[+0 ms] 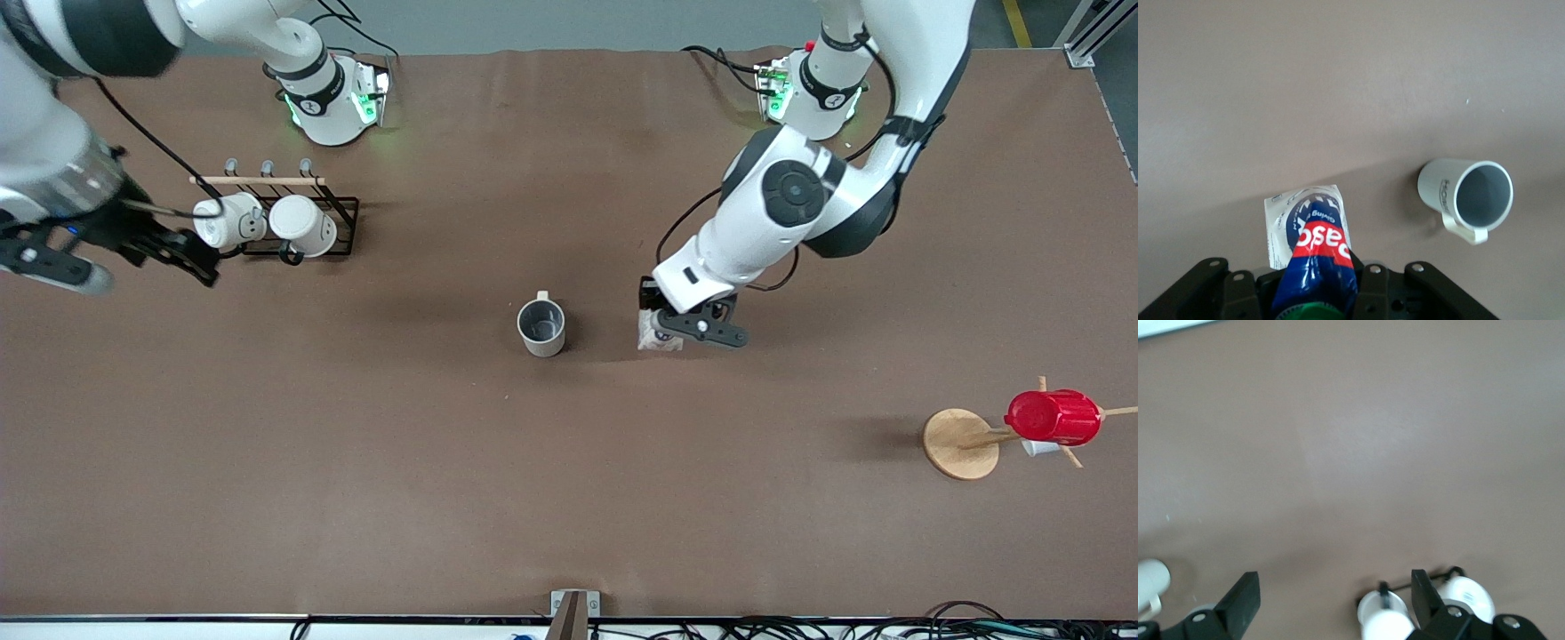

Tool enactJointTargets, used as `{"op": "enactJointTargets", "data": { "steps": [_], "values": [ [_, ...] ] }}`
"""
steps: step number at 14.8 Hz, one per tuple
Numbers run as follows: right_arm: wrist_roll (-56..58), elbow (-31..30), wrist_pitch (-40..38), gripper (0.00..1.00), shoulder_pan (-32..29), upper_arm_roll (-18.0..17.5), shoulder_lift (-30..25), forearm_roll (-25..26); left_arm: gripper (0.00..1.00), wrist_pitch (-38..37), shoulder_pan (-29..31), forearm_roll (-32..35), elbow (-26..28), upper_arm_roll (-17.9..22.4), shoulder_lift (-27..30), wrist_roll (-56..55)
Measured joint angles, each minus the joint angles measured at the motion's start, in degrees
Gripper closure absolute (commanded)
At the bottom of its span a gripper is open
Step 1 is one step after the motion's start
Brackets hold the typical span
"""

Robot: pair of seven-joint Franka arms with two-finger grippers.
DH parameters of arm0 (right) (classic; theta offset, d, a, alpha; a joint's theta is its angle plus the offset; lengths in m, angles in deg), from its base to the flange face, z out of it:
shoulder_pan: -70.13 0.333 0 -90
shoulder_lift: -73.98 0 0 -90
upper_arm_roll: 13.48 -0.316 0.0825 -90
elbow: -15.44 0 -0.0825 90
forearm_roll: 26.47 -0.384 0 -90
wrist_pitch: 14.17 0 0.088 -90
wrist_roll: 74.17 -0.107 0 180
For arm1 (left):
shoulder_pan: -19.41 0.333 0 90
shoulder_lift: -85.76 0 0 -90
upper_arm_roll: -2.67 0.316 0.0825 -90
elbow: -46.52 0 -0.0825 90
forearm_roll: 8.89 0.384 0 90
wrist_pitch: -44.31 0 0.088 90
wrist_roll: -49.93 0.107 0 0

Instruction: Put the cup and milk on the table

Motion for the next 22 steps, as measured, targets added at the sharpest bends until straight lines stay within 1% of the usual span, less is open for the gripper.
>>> {"op": "enactJointTargets", "data": {
  "steps": [3, 5, 7, 9, 11, 13, 16, 17, 18, 19, 22],
  "values": [
    [8.6, 0.9, -3.7, 0.0, -2.5, 2.6, -3.1, 0.1, 1.0, 2.9, -0.2, 7.7, -1.1, -3.5, -4.5, -7.0],
    [13.4, 3.8, -5.9, 0.0, -4.8, 3.4, -3.7, 0.1, 1.0, 3.3, -0.3, 10.0, -2.2, -5.5, -6.9, -10.2],
    [15.6, 6.3, -6.5, 0.0, -8.0, 3.5, -3.6, 0.0, 1.0, 3.4, -0.7, 10.6, -3.3, -6.3, -8.3, -11.0],
    [16.5, 7.2, -6.4, 0.0, -13.2, 1.7, -3.2, -1.2, 1.0, 4.0, -1.1, 11.1, -3.7, -6.4, -8.9, -11.0],
    [16.7, 7.9, -6.2, 0.0, -19.5, -2.8, -2.0, -3.0, 1.0, 4.4, -1.4, 12.9, -3.7, -6.5, -9.3, -11.9],
    [16.7, 8.8, -5.7, 0.0, -25.4, -8.8, -0.4, -3.7, 1.0, 5.1, -1.9, 14.5, -3.7, -6.6, -9.7, -14.1],
    [16.7, 9.6, -4.8, 0.0, -37.0, -20.9, 1.0, -5.2, 1.0, 5.5, -2.4, 14.7, -3.8, -6.6, -10.3, -15.2],
    [16.7, 9.7, -4.9, 0.0, -40.1, -24.3, 1.2, -5.7, 1.0, 5.5, -2.4, 14.7, -3.8, -6.6, -10.6, -15.4],
    [16.8, 9.8, -5.4, 0.0, -41.4, -26.1, 1.2, -5.7, 1.0, 5.6, -2.4, 14.7, -3.8, -6.6, -10.9, -15.4],
    [16.8, 9.9, -6.3, 0.0, -41.5, -26.9, 1.2, -5.7, 1.0, 5.7, -2.4, 14.7, -3.8, -6.8, -11.2, -15.4],
    [16.9, 10.2, -7.2, 0.0, -41.5, -27.6, 1.2, -5.7, 1.0, 6.7, -2.6, 14.7, -4.0, -7.0, -11.9, -15.4]
  ]
}}
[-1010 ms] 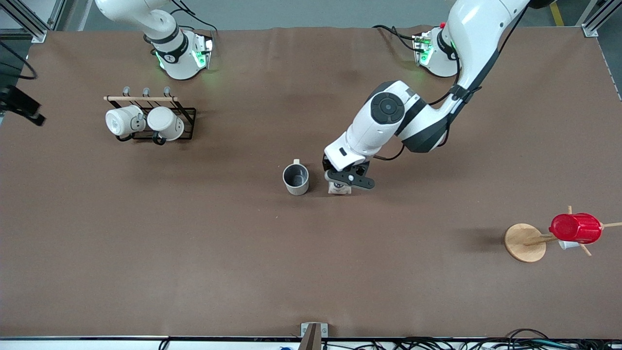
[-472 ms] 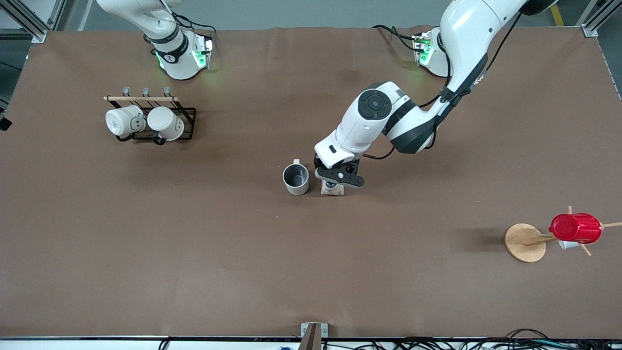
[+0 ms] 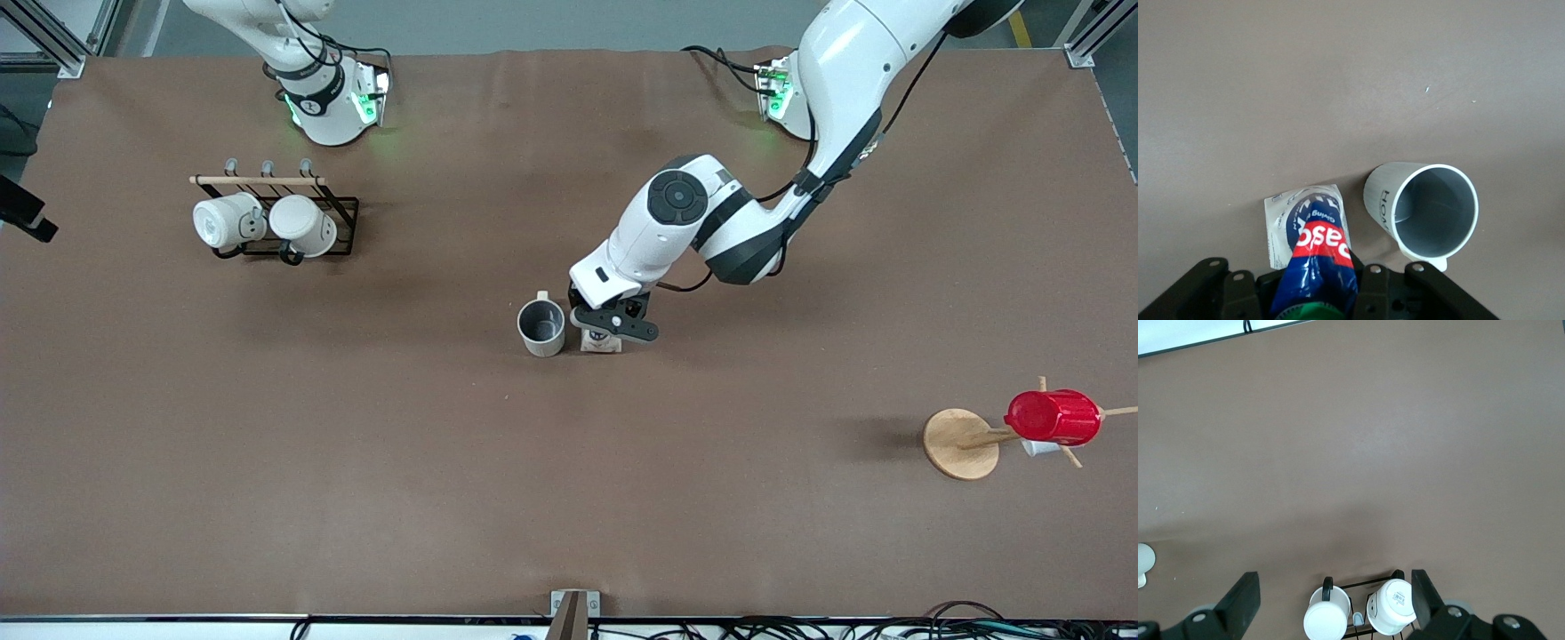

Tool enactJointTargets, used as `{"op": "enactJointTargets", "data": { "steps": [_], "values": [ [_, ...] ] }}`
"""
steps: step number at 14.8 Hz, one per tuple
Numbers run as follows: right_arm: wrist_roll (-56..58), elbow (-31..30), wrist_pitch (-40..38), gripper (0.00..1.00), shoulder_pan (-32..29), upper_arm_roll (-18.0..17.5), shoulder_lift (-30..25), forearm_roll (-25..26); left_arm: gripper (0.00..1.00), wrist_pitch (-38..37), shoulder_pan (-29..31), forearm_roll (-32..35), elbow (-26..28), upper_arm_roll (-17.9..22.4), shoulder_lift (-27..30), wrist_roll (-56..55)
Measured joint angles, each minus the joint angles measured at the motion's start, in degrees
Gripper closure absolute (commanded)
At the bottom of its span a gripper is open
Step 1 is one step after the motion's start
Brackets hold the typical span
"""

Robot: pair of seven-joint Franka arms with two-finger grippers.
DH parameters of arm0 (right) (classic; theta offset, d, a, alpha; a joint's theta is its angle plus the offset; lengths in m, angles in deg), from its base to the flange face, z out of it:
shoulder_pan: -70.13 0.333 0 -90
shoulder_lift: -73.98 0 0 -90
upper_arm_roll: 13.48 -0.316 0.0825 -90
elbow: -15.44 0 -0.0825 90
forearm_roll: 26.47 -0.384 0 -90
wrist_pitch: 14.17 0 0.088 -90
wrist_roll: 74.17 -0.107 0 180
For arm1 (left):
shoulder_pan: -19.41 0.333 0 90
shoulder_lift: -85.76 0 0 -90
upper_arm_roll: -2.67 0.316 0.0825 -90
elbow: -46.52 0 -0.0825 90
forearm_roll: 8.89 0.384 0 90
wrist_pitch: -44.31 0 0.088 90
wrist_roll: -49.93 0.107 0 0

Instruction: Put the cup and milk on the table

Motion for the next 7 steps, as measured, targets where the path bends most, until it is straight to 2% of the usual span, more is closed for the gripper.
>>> {"op": "enactJointTargets", "data": {
  "steps": [7],
  "values": [
    [1.2, 4.2, -4.9, 0.0, 0.4, 0.0, 2.4, 0.0, 1.0, 0.3, -0.1, 0.9, -0.7, -0.1, -1.2, 0.0]
  ]
}}
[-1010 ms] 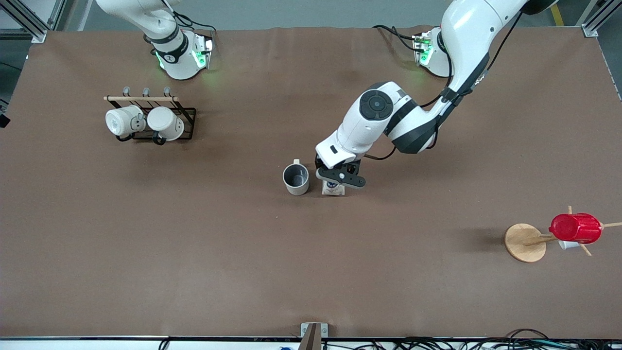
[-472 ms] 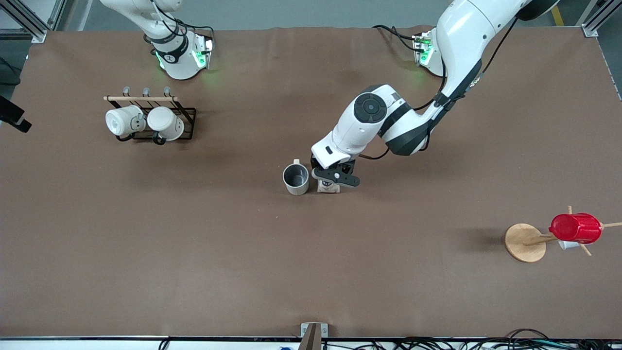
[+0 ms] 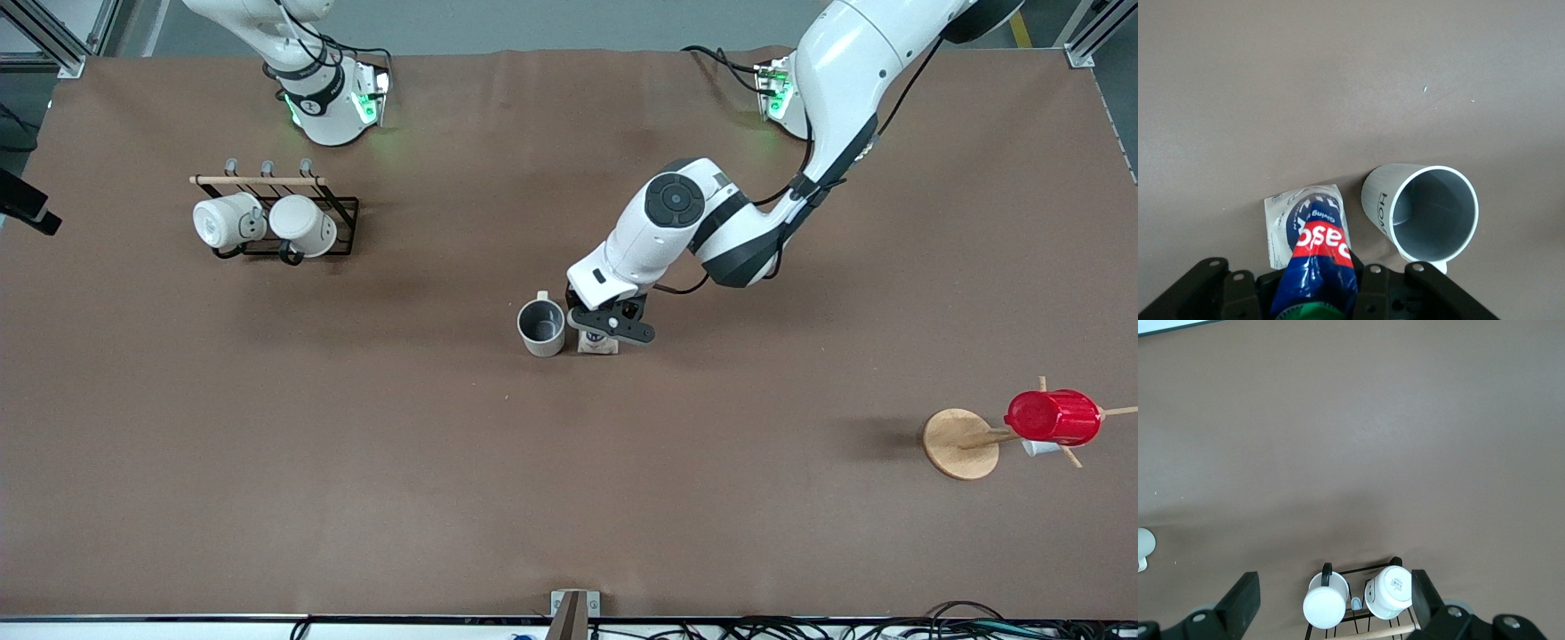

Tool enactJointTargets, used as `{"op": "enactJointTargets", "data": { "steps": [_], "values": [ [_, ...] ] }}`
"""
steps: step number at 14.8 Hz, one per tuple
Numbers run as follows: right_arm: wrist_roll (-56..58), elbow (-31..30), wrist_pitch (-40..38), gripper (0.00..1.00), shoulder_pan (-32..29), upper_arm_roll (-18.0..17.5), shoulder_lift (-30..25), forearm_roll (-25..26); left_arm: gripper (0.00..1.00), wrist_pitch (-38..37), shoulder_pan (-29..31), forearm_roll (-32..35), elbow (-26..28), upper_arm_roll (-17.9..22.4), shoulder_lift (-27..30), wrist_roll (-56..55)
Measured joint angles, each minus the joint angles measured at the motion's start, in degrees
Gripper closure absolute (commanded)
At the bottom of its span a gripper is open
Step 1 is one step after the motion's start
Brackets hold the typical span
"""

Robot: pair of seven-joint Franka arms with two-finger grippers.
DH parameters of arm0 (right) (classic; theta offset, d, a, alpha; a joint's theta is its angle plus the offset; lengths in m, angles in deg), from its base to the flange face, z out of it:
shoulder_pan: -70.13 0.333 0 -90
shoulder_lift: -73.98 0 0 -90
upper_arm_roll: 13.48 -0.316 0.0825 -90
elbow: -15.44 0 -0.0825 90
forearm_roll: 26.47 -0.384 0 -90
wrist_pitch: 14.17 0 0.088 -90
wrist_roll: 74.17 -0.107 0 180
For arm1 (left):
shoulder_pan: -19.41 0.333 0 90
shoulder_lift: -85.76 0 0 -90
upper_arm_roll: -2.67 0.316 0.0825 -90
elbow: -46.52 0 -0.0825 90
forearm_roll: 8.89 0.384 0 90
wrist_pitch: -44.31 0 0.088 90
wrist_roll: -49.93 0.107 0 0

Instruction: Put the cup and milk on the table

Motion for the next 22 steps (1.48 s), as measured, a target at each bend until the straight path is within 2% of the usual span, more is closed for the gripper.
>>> {"op": "enactJointTargets", "data": {
  "steps": [6, 8, 9, 10, 13, 14, 15, 22],
  "values": [
    [2.7, 0.5, -0.6, 0.0, 0.3, 0.0, 0.7, -0.1, 0.99, 0.0, 0.0, 0.1, -1.7, 0.0, -1.6, 0.0],
    [2.7, 0.6, -0.6, 0.0, 0.4, 0.0, 0.7, -0.2, 0.95, 0.0, 0.0, 0.8, -2.0, 0.0, -1.9, 0.0],
    [2.7, 0.6, -0.6, 0.0, 0.4, 0.0, 0.7, -0.2, 0.9, 0.0, 0.0, 1.3, -2.1, 0.0, -2.1, 0.0],
    [2.7, 0.6, -0.6, 0.0, 0.4, 0.0, 0.7, -0.2, 0.8, 0.0, -0.1, 1.5, -2.1, 0.0, -2.1, 0.0],
    [2.7, 0.6, -0.6, 0.0, 0.4, 0.0, 0.7, -0.3, 0.21, 0.0, -0.4, 1.7, -2.3, -0.1, -2.1, 0.0],
    [2.7, 0.6, -0.6, 0.0, 0.4, 0.0, 0.7, -0.3, 0.07, 0.0, -0.4, 1.7, -2.4, -0.1, -2.1, 0.0],
    [2.7, 0.6, -0.6, 0.0, 0.5, 0.0, 0.7, -0.3, 0.0, 0.0, -0.4, 1.7, -2.4, -0.1, -2.1, 0.0],
    [2.8, 0.6, -0.7, 0.0, 0.9, -0.2, 0.7, -0.5, 0.0, -0.3, 0.3, 1.7, -3.2, -0.1, -1.8, 0.0]
  ]
}}
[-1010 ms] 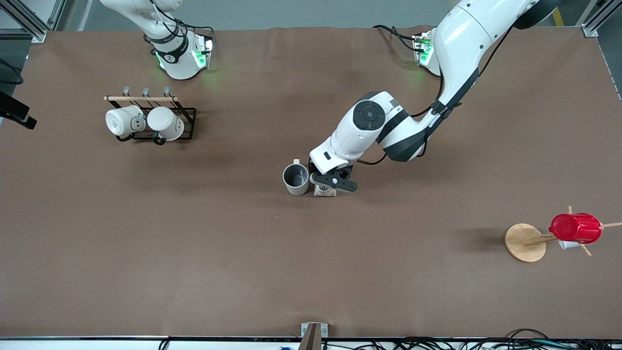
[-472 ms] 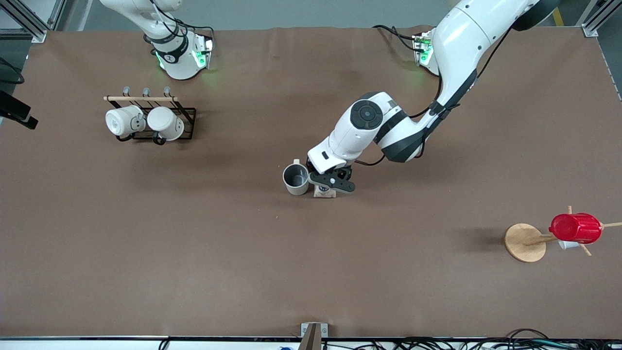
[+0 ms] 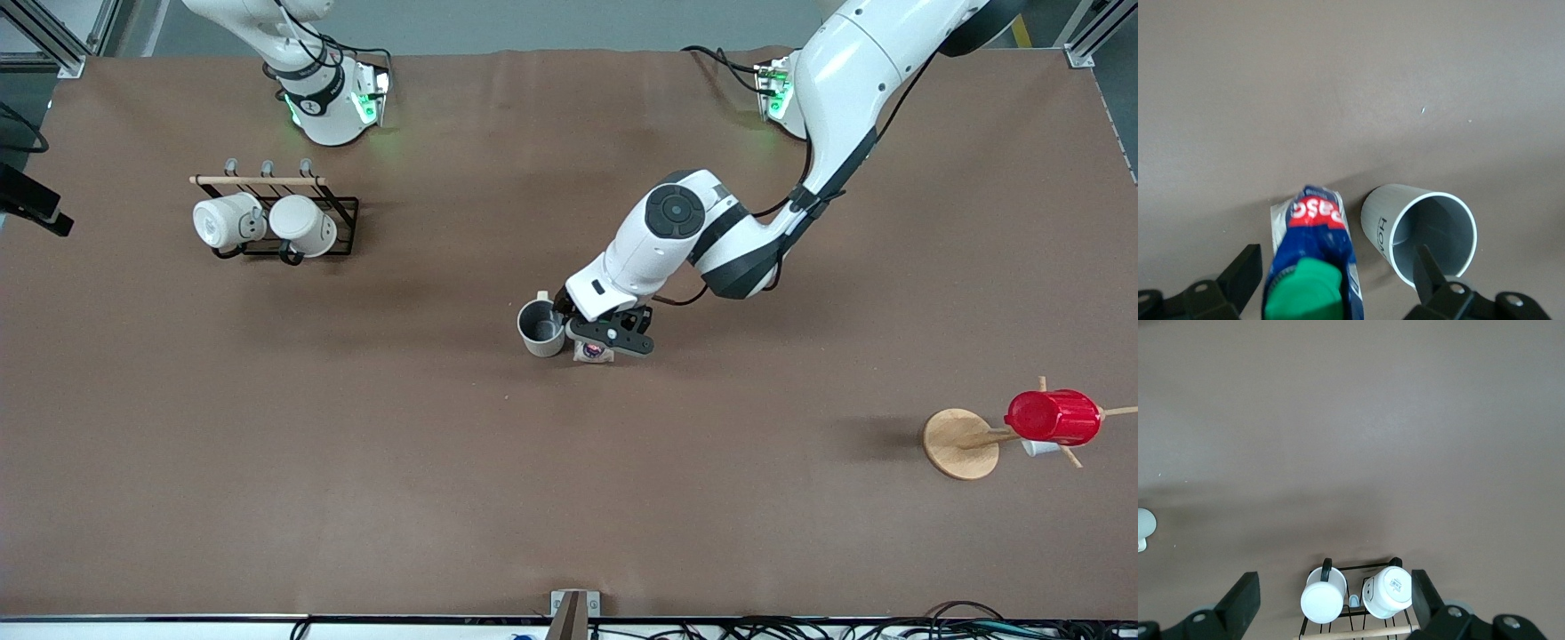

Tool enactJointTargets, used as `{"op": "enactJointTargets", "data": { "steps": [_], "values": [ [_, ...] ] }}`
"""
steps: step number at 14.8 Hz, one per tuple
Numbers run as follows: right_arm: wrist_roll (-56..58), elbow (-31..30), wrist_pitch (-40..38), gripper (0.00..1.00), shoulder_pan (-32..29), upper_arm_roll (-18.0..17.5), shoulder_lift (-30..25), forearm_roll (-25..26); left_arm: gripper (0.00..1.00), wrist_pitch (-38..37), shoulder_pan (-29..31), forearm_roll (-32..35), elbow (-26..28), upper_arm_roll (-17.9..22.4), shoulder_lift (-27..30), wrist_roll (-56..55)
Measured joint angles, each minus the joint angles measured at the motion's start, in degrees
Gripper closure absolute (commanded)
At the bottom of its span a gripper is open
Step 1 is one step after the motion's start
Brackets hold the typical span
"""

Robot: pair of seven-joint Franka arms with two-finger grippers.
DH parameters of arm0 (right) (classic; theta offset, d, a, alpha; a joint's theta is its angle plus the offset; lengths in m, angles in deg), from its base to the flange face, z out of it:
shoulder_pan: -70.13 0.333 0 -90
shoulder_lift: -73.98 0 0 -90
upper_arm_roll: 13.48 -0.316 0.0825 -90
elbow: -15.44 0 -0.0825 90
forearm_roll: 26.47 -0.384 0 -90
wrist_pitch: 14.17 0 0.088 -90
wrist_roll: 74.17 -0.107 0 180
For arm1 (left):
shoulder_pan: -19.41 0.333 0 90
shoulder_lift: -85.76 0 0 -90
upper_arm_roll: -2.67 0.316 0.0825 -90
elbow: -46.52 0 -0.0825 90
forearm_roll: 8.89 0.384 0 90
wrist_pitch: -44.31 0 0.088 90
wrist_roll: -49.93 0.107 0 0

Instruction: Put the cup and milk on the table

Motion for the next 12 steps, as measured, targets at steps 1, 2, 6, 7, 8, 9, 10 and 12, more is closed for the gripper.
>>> {"op": "enactJointTargets", "data": {
  "steps": [1, 2, 6, 7, 8, 9, 10, 12],
  "values": [
    [0.0, 0.0, 0.0, 0.0, 0.1, 0.0, 0.0, 0.0, 0.0, -0.8, 0.3, 0.0, -0.3, 0.0, 0.4, 0.0],
    [0.0, 0.0, -0.1, 0.0, 0.1, 0.0, 0.0, 0.0, 0.0, -2.0, 0.6, 0.0, -0.6, 0.0, 1.2, 0.0],
    [0.0, 0.0, -0.1, 0.0, 0.1, 0.0, 0.0, 0.0, 0.0, -9.8, 2.0, 0.0, -1.6, 0.2, 8.3, 0.1],
    [0.0, 0.0, -0.2, 0.0, 0.1, 0.0, 0.0, 0.0, 0.0, -11.8, 2.2, 0.0, -1.7, 1.2, 11.0, 0.1],
    [0.0, 0.0, -0.4, 0.0, 0.1, 0.0, 0.0, 0.0, 0.0, -13.0, 2.2, 0.0, -1.6, 2.7, 13.5, 0.2],
    [0.0, 0.0, -0.8, 0.0, 0.1, 0.0, 0.0, 0.0, 0.0, -14.3, 2.3, 0.0, -1.6, 4.2, 15.8, 0.4],
    [0.0, 0.1, -1.0, 0.0, 0.1, 0.0, 0.0, 0.0, 0.0, -16.0, 2.4, 0.0, -1.4, 5.6, 17.9, 1.2],
    [0.0, 0.1, -1.1, 0.0, 0.1, 0.0, 0.0, 0.0, 0.0, -18.7, 2.5, -0.1, -0.1, 7.7, 21.6, 2.9]
  ]
}}
